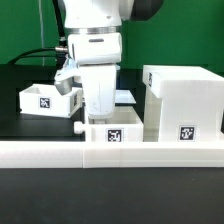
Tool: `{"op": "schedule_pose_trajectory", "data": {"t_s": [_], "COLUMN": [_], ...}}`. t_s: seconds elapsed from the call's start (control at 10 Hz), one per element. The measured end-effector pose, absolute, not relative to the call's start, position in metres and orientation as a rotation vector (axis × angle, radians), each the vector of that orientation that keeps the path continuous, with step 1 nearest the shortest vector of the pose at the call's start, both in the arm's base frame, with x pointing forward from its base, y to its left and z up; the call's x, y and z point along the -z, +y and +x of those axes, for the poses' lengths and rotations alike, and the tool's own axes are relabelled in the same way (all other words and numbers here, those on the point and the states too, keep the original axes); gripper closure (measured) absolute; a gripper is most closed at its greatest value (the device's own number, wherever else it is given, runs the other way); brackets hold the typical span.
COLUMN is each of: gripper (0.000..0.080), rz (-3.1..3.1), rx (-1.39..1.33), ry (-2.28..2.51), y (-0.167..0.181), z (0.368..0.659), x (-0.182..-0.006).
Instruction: Assemble drawer
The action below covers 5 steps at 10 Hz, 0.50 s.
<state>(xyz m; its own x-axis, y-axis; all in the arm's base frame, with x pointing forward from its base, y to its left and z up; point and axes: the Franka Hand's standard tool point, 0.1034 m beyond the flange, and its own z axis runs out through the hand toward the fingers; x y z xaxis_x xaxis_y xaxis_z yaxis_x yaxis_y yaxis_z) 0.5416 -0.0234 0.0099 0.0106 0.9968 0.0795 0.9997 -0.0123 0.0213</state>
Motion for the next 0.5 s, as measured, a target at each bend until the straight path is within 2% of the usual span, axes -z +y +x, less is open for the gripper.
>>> {"op": "schedule_pose_trajectory", "data": {"t_s": [0.5], "gripper": [0.0758], "rz": [-2.237], "rx": [0.085], "ry": [-2.13], "y": [-0.0189], "z": [0.5393], "x": [-0.0088]}}
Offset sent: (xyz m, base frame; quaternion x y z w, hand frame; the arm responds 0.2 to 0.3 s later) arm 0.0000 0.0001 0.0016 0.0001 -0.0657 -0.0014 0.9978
